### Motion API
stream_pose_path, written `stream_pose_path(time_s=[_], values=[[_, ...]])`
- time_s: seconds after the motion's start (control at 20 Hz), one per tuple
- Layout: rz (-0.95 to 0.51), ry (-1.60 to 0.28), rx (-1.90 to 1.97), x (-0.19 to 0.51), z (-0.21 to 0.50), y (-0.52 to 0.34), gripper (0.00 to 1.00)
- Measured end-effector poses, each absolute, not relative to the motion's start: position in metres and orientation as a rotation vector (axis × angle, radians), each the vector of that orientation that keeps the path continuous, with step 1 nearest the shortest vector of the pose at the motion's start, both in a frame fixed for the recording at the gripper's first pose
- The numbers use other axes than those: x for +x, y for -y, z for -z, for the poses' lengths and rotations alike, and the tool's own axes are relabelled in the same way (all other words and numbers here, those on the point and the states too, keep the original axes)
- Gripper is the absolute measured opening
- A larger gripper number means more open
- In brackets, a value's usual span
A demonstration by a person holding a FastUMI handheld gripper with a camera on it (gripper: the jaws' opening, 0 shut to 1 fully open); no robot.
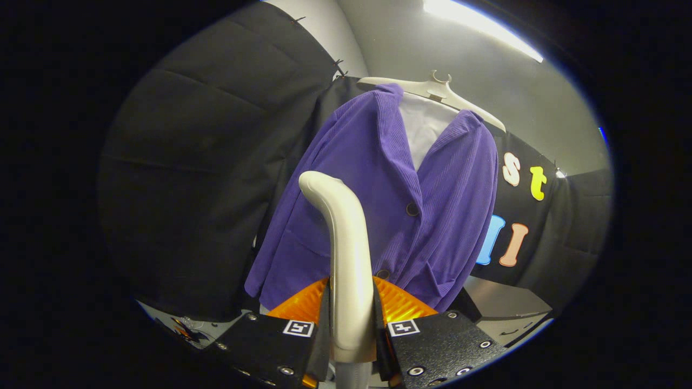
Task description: Iron the clothes twice with a garment steamer, once on the left side and once on the right side.
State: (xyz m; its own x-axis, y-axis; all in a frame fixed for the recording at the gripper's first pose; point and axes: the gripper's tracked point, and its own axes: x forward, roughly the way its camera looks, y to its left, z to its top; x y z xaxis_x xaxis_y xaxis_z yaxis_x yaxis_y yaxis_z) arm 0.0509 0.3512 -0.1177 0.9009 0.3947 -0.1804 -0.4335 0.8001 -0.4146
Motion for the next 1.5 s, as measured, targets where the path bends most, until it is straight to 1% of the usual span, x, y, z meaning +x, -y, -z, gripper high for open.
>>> stream_pose_path(time_s=[0.55,0.8,0.95,1.25,1.5], values=[[-0.497,-0.199,-0.536,0.022,0.191,-0.340,0.35],[-0.491,-0.307,-0.533,0.020,0.235,-0.327,0.35],[-0.490,-0.324,-0.523,0.016,0.245,-0.321,0.35],[-0.473,-0.422,-0.481,-0.002,0.267,-0.294,0.35],[-0.430,-0.472,-0.399,-0.021,0.255,-0.236,0.35]])
